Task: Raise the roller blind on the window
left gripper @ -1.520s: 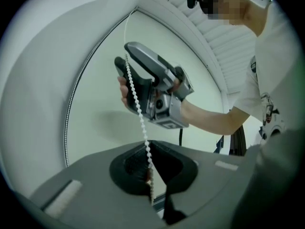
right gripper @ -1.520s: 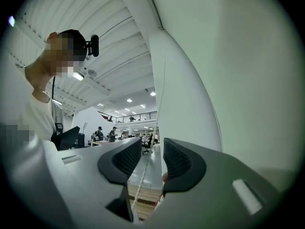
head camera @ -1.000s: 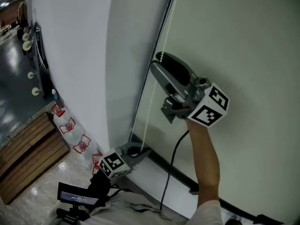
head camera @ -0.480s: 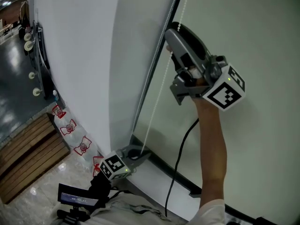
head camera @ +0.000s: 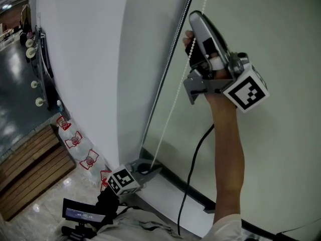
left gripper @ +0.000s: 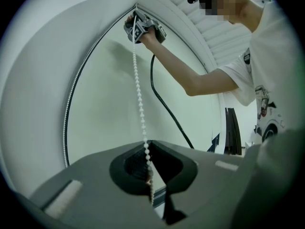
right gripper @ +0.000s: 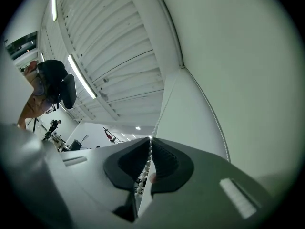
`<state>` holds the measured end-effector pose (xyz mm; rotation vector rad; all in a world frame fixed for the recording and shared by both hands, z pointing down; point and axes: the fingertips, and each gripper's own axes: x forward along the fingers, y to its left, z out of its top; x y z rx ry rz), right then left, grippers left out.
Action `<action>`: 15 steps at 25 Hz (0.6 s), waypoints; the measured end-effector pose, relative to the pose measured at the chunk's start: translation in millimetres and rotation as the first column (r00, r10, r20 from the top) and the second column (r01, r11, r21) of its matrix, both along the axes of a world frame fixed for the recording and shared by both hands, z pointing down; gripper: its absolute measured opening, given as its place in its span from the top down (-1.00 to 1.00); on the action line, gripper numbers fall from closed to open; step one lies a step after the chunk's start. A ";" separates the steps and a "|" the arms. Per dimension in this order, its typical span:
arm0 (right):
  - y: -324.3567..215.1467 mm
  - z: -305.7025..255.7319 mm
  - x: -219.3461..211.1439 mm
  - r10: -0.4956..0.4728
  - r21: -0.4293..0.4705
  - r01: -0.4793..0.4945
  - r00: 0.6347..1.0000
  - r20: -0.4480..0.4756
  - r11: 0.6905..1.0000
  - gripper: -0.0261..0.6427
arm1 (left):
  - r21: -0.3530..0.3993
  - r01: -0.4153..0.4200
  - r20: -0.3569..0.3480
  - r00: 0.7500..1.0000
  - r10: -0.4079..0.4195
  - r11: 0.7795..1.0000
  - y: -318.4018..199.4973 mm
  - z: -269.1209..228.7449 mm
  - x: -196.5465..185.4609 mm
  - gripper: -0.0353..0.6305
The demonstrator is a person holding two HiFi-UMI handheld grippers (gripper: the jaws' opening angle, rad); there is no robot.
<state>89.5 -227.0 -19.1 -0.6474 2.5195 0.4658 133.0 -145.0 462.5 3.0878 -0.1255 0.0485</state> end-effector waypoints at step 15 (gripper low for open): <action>-14.0 16.6 19.5 -0.083 -0.082 0.095 0.986 0.146 0.992 0.89 | -0.043 0.020 0.005 1.000 -0.020 0.999 -6.5 -20.3 6.5 0.90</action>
